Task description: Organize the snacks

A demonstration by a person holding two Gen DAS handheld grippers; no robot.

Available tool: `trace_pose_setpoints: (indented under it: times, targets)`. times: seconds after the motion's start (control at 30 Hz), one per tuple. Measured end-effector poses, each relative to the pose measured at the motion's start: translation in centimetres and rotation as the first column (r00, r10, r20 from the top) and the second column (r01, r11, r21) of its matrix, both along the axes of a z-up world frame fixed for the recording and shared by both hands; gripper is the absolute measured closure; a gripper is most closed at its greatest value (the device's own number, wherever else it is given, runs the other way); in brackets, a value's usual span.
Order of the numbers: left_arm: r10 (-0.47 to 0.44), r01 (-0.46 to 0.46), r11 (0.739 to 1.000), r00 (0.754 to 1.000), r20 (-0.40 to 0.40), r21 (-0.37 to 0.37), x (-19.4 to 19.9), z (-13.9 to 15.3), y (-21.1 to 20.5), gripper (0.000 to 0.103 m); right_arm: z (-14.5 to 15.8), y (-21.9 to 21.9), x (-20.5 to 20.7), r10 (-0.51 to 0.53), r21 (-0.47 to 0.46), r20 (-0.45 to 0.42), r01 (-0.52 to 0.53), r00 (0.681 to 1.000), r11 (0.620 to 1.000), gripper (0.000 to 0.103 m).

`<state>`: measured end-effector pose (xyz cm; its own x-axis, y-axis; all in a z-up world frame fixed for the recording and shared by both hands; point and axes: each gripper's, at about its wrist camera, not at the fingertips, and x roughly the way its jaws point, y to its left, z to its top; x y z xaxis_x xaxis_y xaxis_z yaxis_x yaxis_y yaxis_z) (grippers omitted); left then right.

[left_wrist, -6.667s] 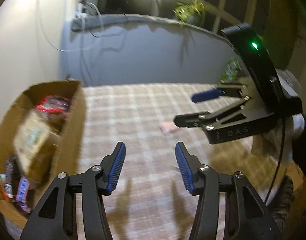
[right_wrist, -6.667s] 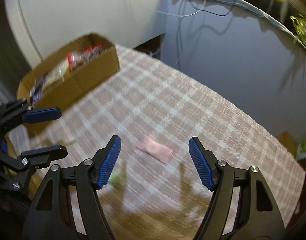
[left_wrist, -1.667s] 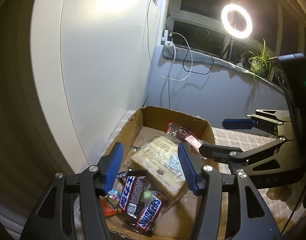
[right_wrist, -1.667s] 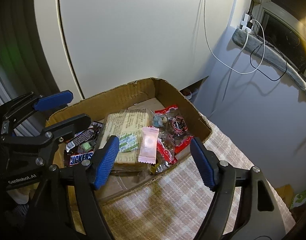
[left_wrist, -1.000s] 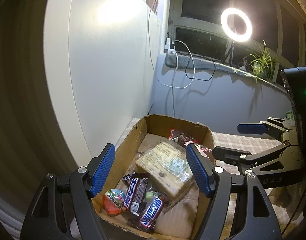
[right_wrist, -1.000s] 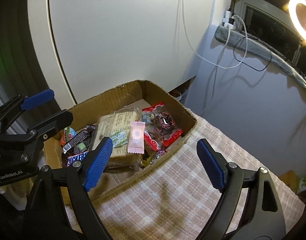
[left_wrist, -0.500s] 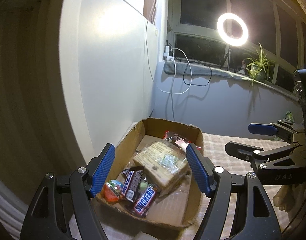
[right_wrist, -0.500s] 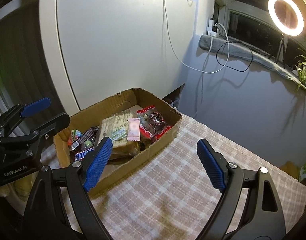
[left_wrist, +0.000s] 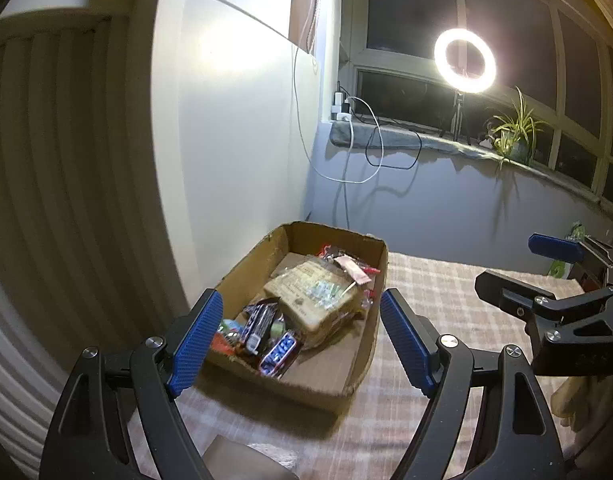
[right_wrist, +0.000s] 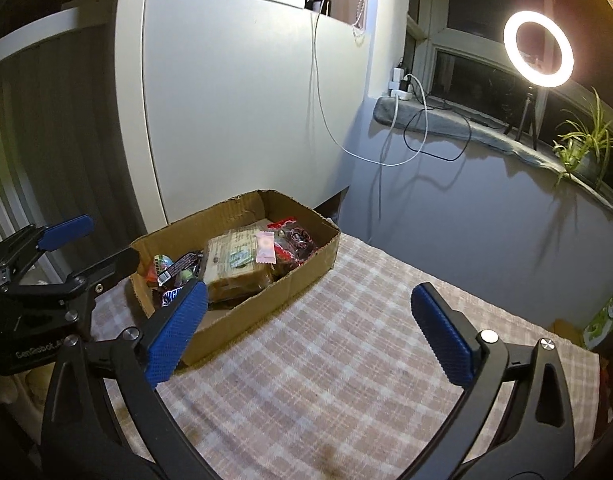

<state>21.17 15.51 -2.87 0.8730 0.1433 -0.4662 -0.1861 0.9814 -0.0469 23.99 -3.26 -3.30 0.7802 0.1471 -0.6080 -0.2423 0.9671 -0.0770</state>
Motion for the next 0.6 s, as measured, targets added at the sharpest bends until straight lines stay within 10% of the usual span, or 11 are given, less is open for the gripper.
trace_pose_setpoints:
  times: [0.6]
  targets:
    - [0.014, -0.014, 1.000, 1.000, 0.006, 0.013, -4.0, 0.6, -2.7, 0.022, 0.8, -1.2, -4.9, -0.033, 0.019, 0.033, 0.032, 0.999, 0.999, 0.000]
